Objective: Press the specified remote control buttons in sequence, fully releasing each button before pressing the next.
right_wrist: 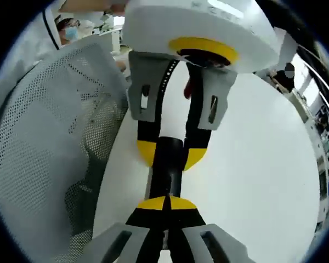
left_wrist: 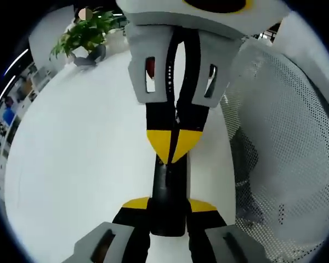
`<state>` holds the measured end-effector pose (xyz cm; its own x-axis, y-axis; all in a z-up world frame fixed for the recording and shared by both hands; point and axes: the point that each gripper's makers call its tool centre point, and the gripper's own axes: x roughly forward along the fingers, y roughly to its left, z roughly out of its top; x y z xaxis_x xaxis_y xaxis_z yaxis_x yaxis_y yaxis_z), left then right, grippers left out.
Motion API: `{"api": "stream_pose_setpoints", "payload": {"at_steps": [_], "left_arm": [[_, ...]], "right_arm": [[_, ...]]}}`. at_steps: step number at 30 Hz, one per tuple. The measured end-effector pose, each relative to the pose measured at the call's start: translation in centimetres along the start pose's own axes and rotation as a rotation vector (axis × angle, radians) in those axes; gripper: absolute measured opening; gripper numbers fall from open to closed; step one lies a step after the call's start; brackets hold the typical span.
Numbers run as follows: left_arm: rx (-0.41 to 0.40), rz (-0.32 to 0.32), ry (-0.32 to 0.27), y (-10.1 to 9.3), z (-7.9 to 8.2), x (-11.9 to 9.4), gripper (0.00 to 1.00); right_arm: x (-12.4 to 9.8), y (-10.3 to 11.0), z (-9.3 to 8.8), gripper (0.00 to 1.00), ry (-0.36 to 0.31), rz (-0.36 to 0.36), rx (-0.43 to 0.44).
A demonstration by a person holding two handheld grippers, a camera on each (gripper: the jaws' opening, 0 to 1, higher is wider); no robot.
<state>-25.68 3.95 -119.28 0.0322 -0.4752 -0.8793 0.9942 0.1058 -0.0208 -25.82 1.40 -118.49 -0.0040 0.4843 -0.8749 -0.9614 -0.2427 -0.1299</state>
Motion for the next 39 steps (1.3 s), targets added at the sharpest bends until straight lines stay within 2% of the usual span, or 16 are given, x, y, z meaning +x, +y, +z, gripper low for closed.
{"api": "stream_pose_setpoints", "payload": {"at_steps": [5, 10, 12, 16, 17, 18, 19, 21, 22, 24, 26, 27, 30, 39], "left_arm": [[0.001, -0.001, -0.004, 0.0, 0.0, 0.0, 0.24], [0.001, -0.001, 0.007, 0.0, 0.1, 0.0, 0.24], [-0.001, 0.000, 0.004, 0.0, 0.0, 0.0, 0.24], [-0.005, 0.000, -0.004, 0.0, 0.0, 0.0, 0.24], [-0.007, 0.001, -0.005, 0.0, 0.1, 0.0, 0.24], [-0.007, 0.002, -0.006, 0.0, 0.0, 0.0, 0.24], [-0.006, 0.003, -0.006, 0.0, 0.0, 0.0, 0.24], [-0.006, 0.004, -0.008, 0.0, 0.0, 0.0, 0.24], [-0.007, 0.004, -0.011, 0.0, 0.0, 0.0, 0.24], [-0.007, 0.003, -0.015, 0.0, 0.0, 0.0, 0.24], [-0.007, 0.003, -0.017, 0.0, 0.0, -0.1, 0.24], [-0.007, 0.003, -0.017, 0.0, 0.0, -0.1, 0.24], [-0.006, 0.003, -0.019, 0.0, 0.0, -0.1, 0.24], [-0.017, 0.002, -0.029, 0.0, 0.1, 0.0, 0.24]], "right_arm": [[0.2, 0.0, 0.0, 0.00, 0.028, -0.025, -0.103], [0.1, 0.2, 0.0, 0.00, 0.034, -0.061, -0.137], [-0.1, 0.0, 0.1, 0.00, 0.013, -0.079, -0.099], [-0.3, -0.4, 0.0, 0.00, -0.055, -0.060, 0.118], [-0.2, -0.5, -0.1, 0.00, -0.070, -0.033, 0.206], [-0.3, -0.8, -0.3, 0.00, -0.067, -0.031, 0.247], [-0.3, -1.7, -0.4, 0.00, -0.076, -0.050, 0.249], [-0.4, -2.1, -0.5, 0.00, -0.072, -0.036, 0.257], [-0.3, -1.9, -0.4, 0.00, -0.075, 0.001, 0.288], [0.0, -1.7, -0.4, 0.00, -0.066, 0.036, 0.283], [0.3, -1.2, -0.9, 0.00, -0.030, 0.059, 0.262], [0.3, -1.4, -0.7, 0.00, -0.042, 0.043, 0.260], [0.6, -1.1, -0.8, 0.00, -0.023, 0.072, 0.276], [1.0, -1.3, -0.6, 0.00, 0.108, 0.177, 0.333]]}}
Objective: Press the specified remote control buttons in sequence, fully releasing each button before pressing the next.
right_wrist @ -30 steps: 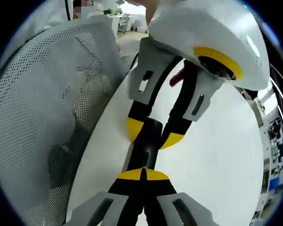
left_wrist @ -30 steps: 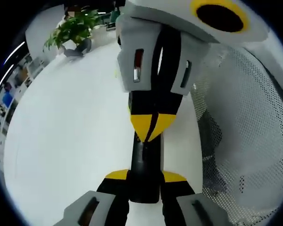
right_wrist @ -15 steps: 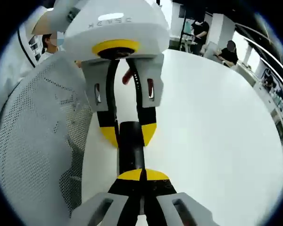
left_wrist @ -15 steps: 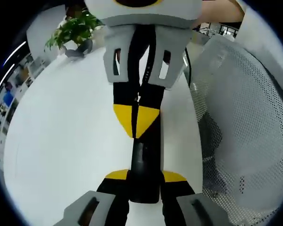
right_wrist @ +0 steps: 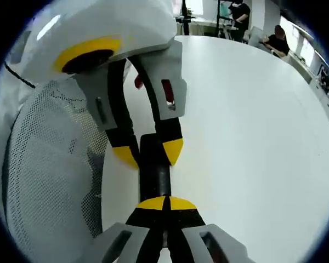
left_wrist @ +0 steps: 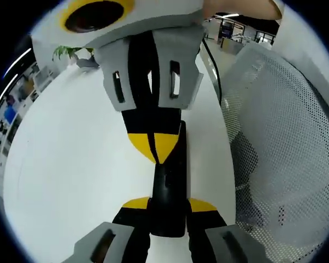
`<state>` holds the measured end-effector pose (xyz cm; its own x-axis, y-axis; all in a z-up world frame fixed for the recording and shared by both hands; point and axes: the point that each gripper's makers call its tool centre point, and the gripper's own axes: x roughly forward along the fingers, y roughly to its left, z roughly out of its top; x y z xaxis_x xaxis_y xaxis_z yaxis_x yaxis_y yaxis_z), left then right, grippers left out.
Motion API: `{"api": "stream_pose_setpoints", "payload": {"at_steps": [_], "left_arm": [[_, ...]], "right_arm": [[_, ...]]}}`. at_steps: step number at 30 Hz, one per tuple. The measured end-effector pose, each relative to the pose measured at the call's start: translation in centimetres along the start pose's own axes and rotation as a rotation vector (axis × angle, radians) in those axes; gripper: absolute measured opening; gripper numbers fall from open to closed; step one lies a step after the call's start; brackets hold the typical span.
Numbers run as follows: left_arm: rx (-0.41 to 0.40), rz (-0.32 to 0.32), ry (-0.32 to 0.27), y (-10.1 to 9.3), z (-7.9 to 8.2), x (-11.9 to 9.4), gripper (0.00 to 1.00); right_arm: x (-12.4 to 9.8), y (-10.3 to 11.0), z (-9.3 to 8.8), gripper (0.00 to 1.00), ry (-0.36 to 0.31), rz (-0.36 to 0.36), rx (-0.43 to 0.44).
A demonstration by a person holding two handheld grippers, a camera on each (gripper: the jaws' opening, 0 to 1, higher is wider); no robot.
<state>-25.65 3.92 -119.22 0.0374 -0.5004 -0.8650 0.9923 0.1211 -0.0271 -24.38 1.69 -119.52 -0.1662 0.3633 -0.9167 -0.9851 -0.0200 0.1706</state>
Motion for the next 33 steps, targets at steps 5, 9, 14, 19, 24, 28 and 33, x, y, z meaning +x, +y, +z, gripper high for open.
{"api": "stream_pose_setpoints", "payload": {"at_steps": [5, 9, 14, 19, 24, 28, 33], "left_arm": [[-0.011, -0.005, -0.008, 0.1, 0.0, 0.0, 0.24], [-0.015, -0.008, -0.024, 0.1, 0.0, 0.0, 0.24], [-0.013, 0.000, -0.054, 0.0, -0.1, 0.0, 0.24], [-0.010, 0.011, -0.089, 0.0, -0.1, -0.1, 0.24], [-0.012, 0.012, -0.120, 0.0, -0.1, -0.1, 0.24], [-0.012, 0.013, -0.147, 0.0, -0.1, -0.1, 0.24], [-0.010, 0.010, -0.163, 0.0, 0.1, -0.1, 0.24]], "right_arm": [[-0.1, -0.1, 0.0, 0.00, 0.009, -0.008, 0.023], [-0.3, -0.2, 0.1, 0.00, -0.083, -0.035, 0.090], [-0.7, -0.2, 0.1, 0.00, -0.260, -0.091, 0.127], [-0.9, 0.0, 0.2, 0.00, -0.294, -0.117, 0.127], [-1.3, 1.1, 0.9, 0.00, -0.296, -0.094, 0.074], [-1.1, 1.6, 1.0, 0.00, -0.267, -0.096, 0.020], [-0.8, 1.7, 1.4, 0.00, -0.255, -0.087, -0.001]]}}
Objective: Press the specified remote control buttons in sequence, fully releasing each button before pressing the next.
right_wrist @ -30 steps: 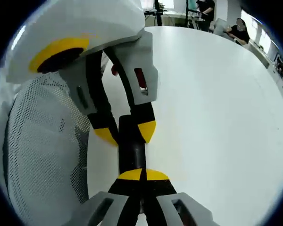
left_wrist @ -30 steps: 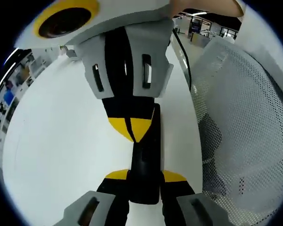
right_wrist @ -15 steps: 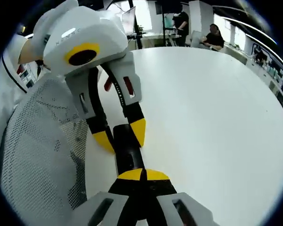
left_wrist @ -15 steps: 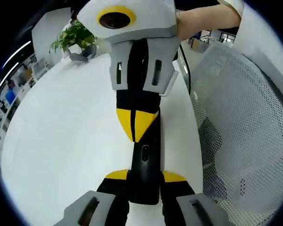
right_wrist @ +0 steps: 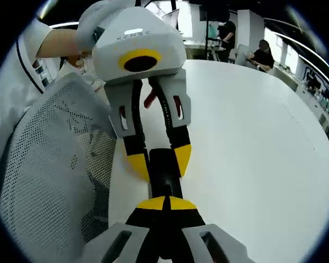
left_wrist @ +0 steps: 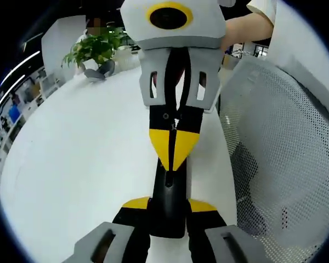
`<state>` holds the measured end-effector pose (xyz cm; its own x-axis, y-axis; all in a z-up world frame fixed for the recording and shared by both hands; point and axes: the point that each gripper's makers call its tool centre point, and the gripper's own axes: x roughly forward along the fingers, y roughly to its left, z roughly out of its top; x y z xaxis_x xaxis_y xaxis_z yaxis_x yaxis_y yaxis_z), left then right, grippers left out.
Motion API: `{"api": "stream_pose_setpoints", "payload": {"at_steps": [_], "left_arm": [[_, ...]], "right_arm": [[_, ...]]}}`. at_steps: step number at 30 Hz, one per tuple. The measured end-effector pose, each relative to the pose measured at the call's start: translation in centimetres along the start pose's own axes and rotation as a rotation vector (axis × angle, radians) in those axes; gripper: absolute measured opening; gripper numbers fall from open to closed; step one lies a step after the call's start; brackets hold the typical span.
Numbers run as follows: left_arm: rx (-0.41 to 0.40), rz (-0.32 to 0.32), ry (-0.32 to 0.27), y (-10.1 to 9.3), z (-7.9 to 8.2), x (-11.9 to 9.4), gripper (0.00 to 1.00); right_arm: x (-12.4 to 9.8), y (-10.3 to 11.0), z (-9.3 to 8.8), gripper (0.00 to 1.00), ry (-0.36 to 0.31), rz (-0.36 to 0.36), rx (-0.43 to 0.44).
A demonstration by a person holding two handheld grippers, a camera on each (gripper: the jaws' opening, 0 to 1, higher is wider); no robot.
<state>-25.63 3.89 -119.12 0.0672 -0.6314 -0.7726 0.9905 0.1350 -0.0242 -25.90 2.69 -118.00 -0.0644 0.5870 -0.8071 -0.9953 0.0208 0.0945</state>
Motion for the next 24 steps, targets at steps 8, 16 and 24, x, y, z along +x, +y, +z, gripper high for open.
{"api": "stream_pose_setpoints", "payload": {"at_steps": [8, 16, 24], "left_arm": [[0.005, -0.005, -0.024, -0.10, 0.05, -0.02, 0.24], [0.005, -0.012, -0.053, -0.05, -0.03, -0.07, 0.24], [-0.005, -0.019, -0.064, -0.01, -0.16, -0.12, 0.24]], "right_arm": [[0.48, -0.13, 0.01, 0.00, 0.093, -0.030, -0.059], [0.43, -0.22, -0.03, 0.00, 0.149, -0.071, -0.069], [0.00, -0.10, 0.01, 0.00, 0.033, -0.056, -0.008]]}}
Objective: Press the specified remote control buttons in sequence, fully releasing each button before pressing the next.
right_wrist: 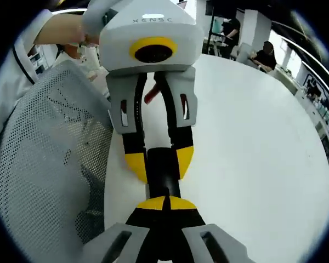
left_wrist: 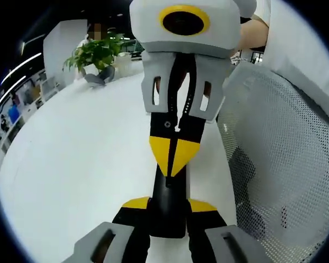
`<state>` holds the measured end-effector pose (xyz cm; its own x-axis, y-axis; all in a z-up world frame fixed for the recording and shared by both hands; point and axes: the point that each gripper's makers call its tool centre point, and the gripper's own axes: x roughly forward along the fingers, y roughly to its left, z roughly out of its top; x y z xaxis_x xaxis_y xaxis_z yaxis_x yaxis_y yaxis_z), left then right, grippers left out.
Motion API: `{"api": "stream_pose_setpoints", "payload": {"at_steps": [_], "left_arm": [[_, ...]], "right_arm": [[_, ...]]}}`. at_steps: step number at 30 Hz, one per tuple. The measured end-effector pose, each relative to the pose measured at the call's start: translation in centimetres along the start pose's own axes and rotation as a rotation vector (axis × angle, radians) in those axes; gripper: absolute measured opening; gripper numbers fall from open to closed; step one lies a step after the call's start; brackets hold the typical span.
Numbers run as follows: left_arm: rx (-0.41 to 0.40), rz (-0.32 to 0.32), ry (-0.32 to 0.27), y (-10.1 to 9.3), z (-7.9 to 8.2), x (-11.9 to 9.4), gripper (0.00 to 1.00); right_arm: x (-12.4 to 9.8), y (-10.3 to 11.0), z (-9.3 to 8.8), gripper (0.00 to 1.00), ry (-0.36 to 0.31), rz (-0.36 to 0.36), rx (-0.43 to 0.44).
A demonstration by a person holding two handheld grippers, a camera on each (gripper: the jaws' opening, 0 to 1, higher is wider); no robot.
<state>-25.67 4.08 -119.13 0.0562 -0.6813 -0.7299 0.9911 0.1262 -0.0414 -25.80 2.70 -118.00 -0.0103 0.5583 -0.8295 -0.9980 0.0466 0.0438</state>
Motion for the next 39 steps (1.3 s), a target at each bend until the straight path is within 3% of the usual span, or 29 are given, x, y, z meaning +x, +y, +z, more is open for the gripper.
{"api": "stream_pose_setpoints", "payload": {"at_steps": [3, 10, 12, 16, 24, 30, 36, 39], "left_arm": [[0.005, 0.001, 0.001, 0.0, 0.0, 0.0, 0.24], [0.012, 0.009, 0.007, -0.1, 0.1, -0.1, 0.24], [0.015, 0.009, 0.009, -0.1, 0.1, -0.1, 0.24], [0.021, 0.004, 0.018, -0.1, 0.1, 0.0, 0.24], [0.027, 0.001, 0.042, -0.2, 0.1, 0.1, 0.24], [0.027, 0.003, 0.051, -0.2, 0.2, 0.1, 0.24], [0.023, 0.006, 0.053, -0.2, 0.2, 0.1, 0.24], [0.020, 0.010, 0.055, -0.2, 0.2, 0.1, 0.24]], "right_arm": [[0.0, 0.0, 0.0, 0.00, -0.002, 0.005, 0.005], [0.5, 0.0, 0.3, 0.00, 0.036, 0.009, -0.079], [0.5, 0.1, 0.1, 0.00, 0.073, 0.016, -0.170], [0.8, 0.2, 0.1, 0.00, 0.115, 0.007, -0.237], [0.9, 0.2, 0.0, 0.00, 0.122, -0.038, -0.270], [0.6, -0.1, 0.2, 0.00, 0.005, -0.023, -0.110], [0.8, 0.2, 0.6, 0.00, 0.007, -0.032, -0.141], [1.1, 0.0, 0.6, 0.00, 0.038, -0.048, -0.215]]}}
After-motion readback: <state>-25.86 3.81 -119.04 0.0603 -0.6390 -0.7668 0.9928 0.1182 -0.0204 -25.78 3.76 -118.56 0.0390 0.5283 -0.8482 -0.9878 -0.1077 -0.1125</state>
